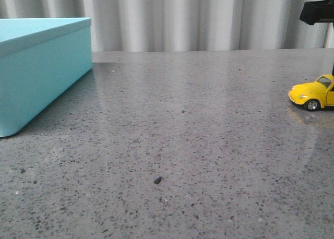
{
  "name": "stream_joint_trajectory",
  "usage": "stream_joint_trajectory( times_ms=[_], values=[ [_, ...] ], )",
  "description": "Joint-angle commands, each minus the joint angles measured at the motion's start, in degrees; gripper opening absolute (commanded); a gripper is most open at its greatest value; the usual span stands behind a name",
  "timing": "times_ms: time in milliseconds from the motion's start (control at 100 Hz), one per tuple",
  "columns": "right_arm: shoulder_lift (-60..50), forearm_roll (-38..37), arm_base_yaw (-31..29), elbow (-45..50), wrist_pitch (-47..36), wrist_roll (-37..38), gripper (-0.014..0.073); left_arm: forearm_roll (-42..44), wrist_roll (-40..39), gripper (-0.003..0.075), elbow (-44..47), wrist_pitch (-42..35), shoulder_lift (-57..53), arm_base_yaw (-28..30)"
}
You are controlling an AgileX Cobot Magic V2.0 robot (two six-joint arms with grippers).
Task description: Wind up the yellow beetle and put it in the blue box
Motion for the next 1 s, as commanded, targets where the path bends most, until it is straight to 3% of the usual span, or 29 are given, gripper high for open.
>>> stream_joint_trajectory(
  times_ms=[0,330,690,800,990],
  values=[
    [-0.2,-0.1,-0.4,-0.8,-1.4,-0.3,-0.0041,-0.6,-0.1,-0.0021,-2.1,-3.9,1.0,-0.6],
    [-0.2,-0.4,-2.9,-0.8,-0.5,-0.2,-0.0041,-0.6,-0.1,-0.0021,-2.1,-3.9,1.0,-0.6],
    [-0.2,-1.1,-12.4,-0.8,2.7,0.3,-0.0041,-0.6,-0.1,-0.0021,-2.1,-3.9,1.0,-0.6],
    [-0.4,-1.0,-12.5,-0.8,1.8,0.3,-0.0041,-0.6,-0.1,-0.0021,-2.1,-3.9,1.0,-0.6],
    [-5.8,5.6,-10.0,-0.9,-2.8,-3.8,-0.0041,-0.6,-0.1,-0.0021,-2.1,-3.9,1.0,-0.6]
  ],
)
